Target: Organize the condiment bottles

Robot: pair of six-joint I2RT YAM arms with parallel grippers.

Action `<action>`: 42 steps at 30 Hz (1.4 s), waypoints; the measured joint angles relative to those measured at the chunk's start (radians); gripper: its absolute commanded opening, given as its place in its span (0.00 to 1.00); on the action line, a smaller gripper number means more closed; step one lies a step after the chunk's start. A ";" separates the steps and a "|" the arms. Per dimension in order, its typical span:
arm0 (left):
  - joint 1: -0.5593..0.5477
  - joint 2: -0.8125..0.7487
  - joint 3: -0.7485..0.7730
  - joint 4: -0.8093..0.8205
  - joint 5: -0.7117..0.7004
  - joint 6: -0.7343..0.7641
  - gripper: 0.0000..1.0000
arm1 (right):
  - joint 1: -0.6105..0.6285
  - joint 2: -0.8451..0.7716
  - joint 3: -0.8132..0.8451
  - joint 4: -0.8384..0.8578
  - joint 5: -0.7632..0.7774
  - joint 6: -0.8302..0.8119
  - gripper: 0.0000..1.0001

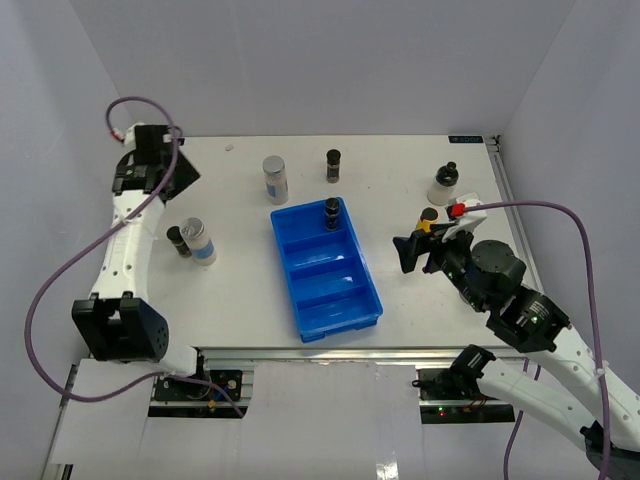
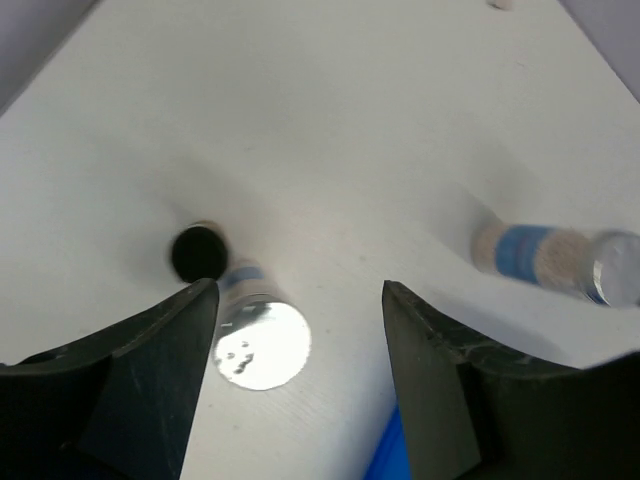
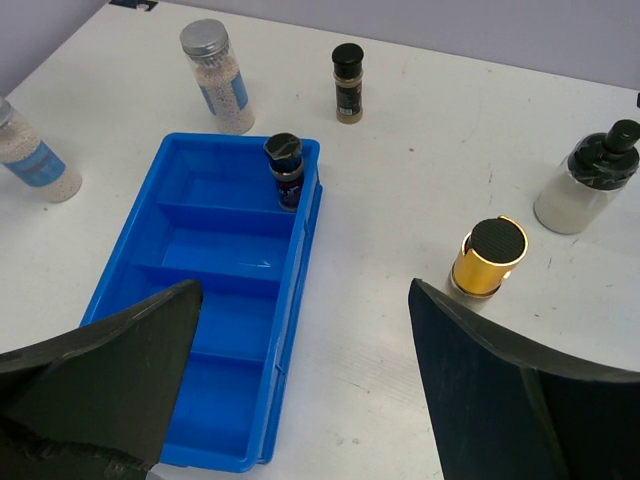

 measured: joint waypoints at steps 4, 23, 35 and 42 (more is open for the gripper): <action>0.250 -0.107 -0.139 -0.009 0.055 -0.035 0.77 | 0.000 -0.043 -0.011 -0.007 0.004 -0.003 0.90; 0.375 0.035 -0.224 -0.016 0.215 -0.183 0.71 | 0.000 -0.051 -0.070 -0.022 0.030 -0.027 0.90; 0.301 0.135 -0.212 -0.039 0.174 -0.233 0.73 | 0.000 -0.050 -0.081 -0.017 0.035 -0.033 0.90; 0.267 0.182 -0.193 -0.039 0.155 -0.250 0.73 | 0.000 -0.071 -0.081 -0.017 0.048 -0.045 0.90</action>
